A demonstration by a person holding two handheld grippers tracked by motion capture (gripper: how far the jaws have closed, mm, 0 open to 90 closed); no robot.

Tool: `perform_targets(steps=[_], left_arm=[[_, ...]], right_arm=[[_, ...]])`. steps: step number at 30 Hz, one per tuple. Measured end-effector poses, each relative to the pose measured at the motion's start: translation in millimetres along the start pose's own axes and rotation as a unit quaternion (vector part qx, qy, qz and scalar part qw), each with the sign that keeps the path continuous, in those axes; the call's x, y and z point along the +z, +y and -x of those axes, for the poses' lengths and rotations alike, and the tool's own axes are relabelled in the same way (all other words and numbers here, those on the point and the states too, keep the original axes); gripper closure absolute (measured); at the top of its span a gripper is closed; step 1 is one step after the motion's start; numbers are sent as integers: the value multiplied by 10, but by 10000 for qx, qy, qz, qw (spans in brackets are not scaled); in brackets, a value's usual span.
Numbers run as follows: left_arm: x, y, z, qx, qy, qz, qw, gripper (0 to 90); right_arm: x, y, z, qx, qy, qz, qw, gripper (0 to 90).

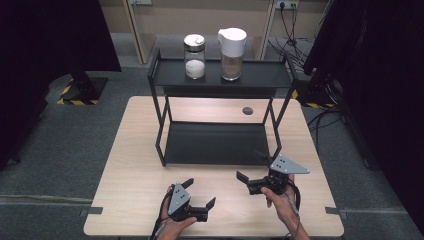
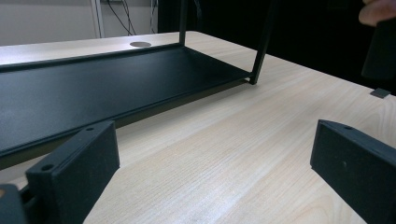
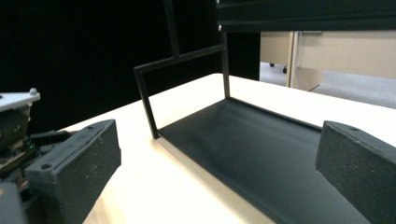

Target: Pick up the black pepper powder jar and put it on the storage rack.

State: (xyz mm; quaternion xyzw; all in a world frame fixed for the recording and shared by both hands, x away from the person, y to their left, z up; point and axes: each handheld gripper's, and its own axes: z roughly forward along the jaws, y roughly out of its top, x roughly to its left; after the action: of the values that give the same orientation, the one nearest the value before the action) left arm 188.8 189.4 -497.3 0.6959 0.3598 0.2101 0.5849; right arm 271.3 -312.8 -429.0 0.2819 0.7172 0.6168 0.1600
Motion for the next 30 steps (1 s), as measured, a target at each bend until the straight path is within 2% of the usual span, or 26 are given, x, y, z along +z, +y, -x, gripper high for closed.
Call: perform_targets(steps=[7,18,30], left_arm=[[-8,2,-4,8,4,14,10000,6],[-16,3,0,32,-9,47,10000,6],[-28,2,-2,51,15,63,10000,6]], right_arm=[[10,-114,-34,0,41,-119,9999,5],[-31,-343,-61,65,69,-127,9999,5],[-41,-485,-61,103,138,-214,9996,5]])
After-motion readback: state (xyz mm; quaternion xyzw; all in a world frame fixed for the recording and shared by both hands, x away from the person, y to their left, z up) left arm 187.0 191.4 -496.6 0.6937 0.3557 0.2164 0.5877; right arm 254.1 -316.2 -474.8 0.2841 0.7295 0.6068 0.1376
